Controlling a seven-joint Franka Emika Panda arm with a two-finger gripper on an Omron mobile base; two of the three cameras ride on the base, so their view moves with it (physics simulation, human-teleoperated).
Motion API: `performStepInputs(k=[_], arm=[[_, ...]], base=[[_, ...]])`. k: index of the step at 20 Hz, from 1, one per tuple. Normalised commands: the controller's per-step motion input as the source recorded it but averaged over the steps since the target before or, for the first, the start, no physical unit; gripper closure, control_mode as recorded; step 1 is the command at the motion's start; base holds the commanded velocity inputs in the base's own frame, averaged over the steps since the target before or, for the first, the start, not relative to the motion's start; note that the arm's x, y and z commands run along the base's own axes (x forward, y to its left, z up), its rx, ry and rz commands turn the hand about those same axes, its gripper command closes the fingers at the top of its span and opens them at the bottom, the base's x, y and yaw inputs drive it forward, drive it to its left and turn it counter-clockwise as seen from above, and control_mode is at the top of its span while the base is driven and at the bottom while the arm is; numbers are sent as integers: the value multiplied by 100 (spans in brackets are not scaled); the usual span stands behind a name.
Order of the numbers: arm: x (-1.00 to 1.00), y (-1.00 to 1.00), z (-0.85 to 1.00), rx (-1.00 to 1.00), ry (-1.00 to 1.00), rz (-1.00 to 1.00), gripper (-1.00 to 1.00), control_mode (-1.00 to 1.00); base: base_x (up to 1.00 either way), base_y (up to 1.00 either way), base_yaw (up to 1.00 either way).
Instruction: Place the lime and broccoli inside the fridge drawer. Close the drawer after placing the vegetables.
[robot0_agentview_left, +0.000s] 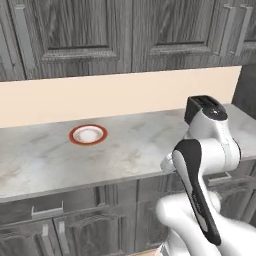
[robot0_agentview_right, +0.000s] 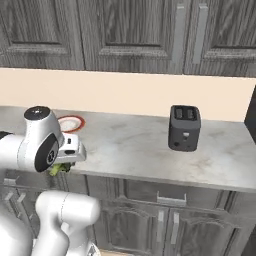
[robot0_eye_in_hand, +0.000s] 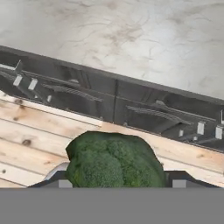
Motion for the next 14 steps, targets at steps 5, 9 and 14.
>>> performStepInputs(k=[5,9,14], arm=[[0,0,0,0,0,0,100,100],[0,0,0,0,0,0,100,100],[0,0,0,0,0,0,100,100]], base=[[-100,-61,-5],[-94,-96,0],[-72,-98,5]])
